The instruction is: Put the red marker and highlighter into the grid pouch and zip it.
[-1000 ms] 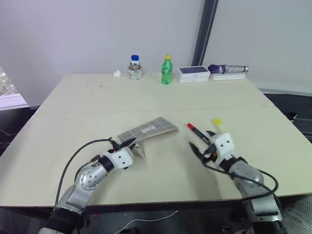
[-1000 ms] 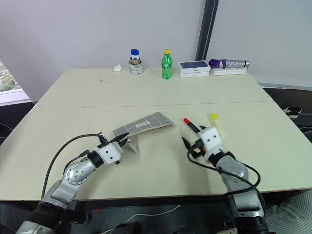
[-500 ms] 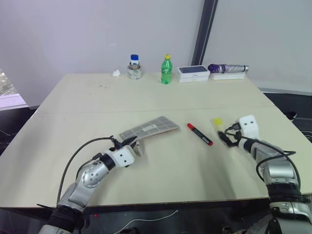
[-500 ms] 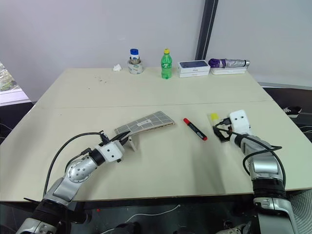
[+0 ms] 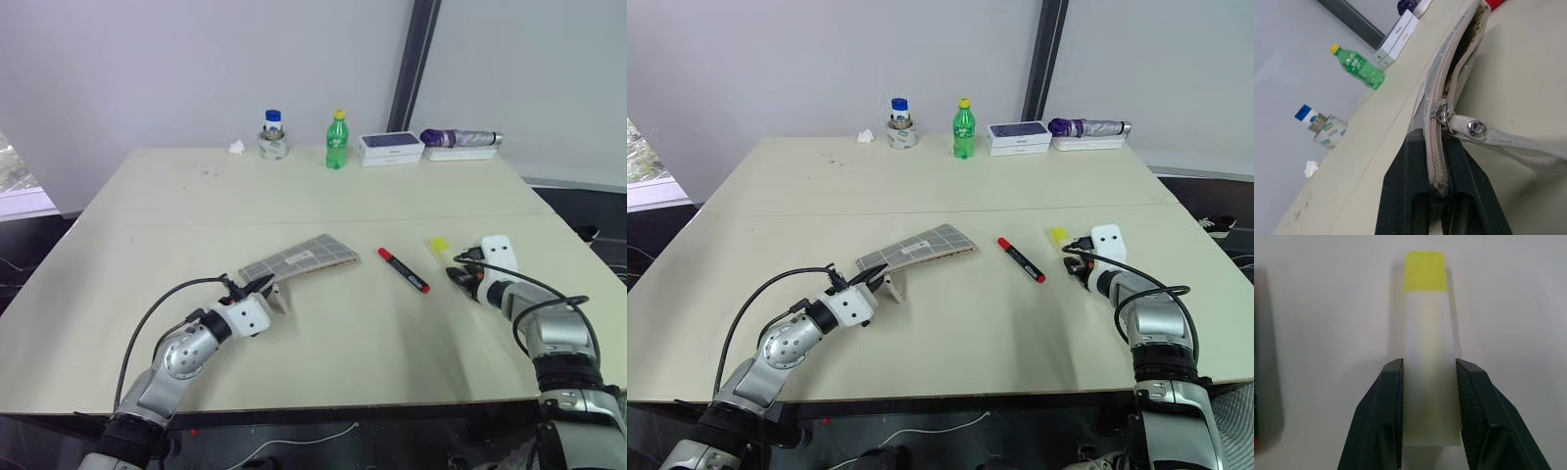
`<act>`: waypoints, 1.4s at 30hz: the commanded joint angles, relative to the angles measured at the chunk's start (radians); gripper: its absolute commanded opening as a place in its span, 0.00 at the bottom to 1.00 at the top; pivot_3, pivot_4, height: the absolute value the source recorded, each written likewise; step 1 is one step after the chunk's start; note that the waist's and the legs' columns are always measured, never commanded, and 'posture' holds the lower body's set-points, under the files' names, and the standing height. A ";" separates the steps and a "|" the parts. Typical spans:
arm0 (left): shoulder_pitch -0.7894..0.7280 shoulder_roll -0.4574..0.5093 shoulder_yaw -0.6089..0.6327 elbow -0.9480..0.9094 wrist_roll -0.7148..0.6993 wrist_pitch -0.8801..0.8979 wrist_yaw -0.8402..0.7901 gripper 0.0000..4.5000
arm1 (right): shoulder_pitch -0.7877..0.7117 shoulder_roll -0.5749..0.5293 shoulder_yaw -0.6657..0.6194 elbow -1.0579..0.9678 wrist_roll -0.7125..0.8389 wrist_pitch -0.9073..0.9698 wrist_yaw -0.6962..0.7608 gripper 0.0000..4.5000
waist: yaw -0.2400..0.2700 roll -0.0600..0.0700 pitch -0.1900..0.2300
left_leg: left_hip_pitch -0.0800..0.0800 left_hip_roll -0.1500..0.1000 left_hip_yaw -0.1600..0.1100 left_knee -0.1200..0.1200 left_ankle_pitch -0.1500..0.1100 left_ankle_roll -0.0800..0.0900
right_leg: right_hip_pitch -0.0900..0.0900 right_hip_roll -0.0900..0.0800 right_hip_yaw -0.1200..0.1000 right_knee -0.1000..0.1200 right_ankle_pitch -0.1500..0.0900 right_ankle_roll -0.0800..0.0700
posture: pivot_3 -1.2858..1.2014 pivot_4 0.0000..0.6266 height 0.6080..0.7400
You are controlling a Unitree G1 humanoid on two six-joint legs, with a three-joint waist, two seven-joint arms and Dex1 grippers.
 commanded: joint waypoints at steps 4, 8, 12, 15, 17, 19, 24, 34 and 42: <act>-0.038 -0.012 -0.002 0.010 0.007 -0.013 0.029 0.00 | 0.141 0.026 0.102 -0.520 0.233 -0.006 0.301 0.21 | -0.001 0.000 0.000 | 0.000 0.001 0.000 -0.001 0.000 0.000 | -0.001 0.002 0.000 0.000 0.000 0.000 | 0.52 0.24 1.00; -0.056 -0.030 -0.003 0.020 0.003 -0.002 0.036 0.00 | 0.233 0.030 0.168 -0.626 0.235 -0.032 0.334 0.21 | 0.010 -0.001 -0.001 | -0.001 0.001 -0.001 0.000 -0.001 0.001 | 0.001 0.000 -0.002 -0.001 0.000 0.000 | 0.52 0.24 1.00; -0.049 -0.030 -0.008 0.002 0.000 -0.006 0.021 0.00 | 0.267 0.031 0.221 -0.620 0.187 -0.075 0.330 0.21 | 0.015 -0.001 -0.001 | 0.000 0.000 -0.002 0.007 -0.002 0.003 | 0.004 0.000 -0.001 -0.001 0.001 0.002 | 0.52 0.24 1.00; -0.038 -0.023 -0.007 -0.004 -0.001 -0.016 0.018 0.00 | 0.262 0.039 0.249 -0.586 0.138 -0.114 0.316 0.21 | 0.016 -0.001 -0.001 | 0.000 0.000 -0.003 0.007 -0.002 0.003 | 0.004 0.001 -0.001 0.000 0.001 0.002 | 0.52 0.24 1.00; -0.035 -0.020 -0.004 -0.005 -0.005 -0.017 0.015 0.00 | 0.260 0.043 0.263 -0.565 0.114 -0.146 0.315 0.21 | 0.017 -0.001 -0.001 | 0.000 0.000 -0.003 0.007 -0.002 0.003 | 0.003 0.001 -0.001 0.000 0.001 0.002 | 0.52 0.24 1.00; -0.034 -0.020 -0.004 -0.004 -0.005 -0.017 0.014 0.00 | 0.262 0.041 0.280 -0.538 0.089 -0.178 0.321 0.21 | 0.018 -0.001 -0.001 | 0.000 -0.001 -0.003 0.007 -0.002 0.003 | 0.003 0.001 -0.001 -0.001 0.001 0.002 | 0.52 0.24 1.00; -0.034 -0.024 -0.010 -0.011 -0.005 -0.013 0.010 0.00 | 0.238 0.043 0.301 -0.467 0.036 -0.230 0.313 0.21 | 0.019 -0.001 -0.001 | 0.000 -0.001 -0.003 0.007 -0.002 0.003 | 0.004 0.001 -0.001 -0.001 0.001 0.002 | 0.52 0.24 1.00; -0.031 -0.010 -0.033 -0.024 0.013 -0.023 0.002 0.00 | 0.184 0.089 0.293 -0.434 0.043 -0.230 0.298 0.21 | 0.020 -0.001 -0.001 | 0.000 -0.001 -0.003 0.007 -0.002 0.003 | 0.003 0.001 -0.001 -0.001 0.001 0.002 | 0.52 0.24 1.00; -0.036 0.012 -0.048 -0.047 0.026 -0.034 -0.029 0.00 | 0.145 0.103 0.318 -0.399 -0.004 -0.199 0.266 0.21 | 0.020 -0.001 -0.001 | 0.000 -0.001 -0.003 0.007 -0.002 0.003 | 0.003 0.001 -0.001 -0.001 0.001 0.002 | 0.52 0.24 1.00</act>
